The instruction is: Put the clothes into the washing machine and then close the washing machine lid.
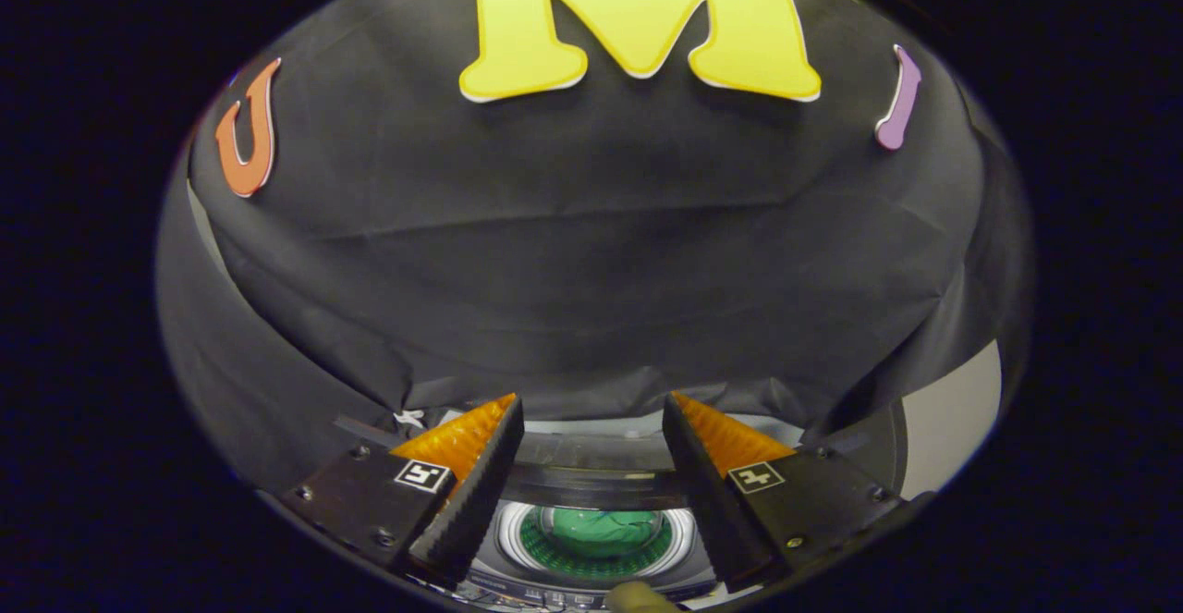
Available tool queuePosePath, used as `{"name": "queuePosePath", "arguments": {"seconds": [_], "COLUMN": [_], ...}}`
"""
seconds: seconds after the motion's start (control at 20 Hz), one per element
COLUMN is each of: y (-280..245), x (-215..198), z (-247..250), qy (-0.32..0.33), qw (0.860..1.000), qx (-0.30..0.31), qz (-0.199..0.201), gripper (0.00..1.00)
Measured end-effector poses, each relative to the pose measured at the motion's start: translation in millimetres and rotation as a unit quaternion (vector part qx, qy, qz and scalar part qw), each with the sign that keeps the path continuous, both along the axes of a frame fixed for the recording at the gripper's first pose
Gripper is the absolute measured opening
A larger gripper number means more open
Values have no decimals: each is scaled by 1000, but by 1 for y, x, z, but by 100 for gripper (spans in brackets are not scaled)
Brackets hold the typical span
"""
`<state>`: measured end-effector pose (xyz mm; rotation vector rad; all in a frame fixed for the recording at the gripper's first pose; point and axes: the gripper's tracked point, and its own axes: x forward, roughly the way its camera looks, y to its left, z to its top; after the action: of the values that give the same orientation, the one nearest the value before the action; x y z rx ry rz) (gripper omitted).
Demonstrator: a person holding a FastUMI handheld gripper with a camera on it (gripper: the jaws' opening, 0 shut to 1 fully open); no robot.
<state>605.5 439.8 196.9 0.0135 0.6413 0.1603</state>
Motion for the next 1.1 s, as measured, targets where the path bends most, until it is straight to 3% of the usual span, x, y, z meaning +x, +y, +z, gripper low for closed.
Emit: {"name": "queuePosePath", "arguments": {"seconds": [0.45,1.1], "y": [-1,-8], "x": [-11,-67], "z": [-7,-16], "qy": [-7,-101], "qw": [1000,995], "qx": [9,7], "qz": [-12,-24], "gripper": [96,97]}}
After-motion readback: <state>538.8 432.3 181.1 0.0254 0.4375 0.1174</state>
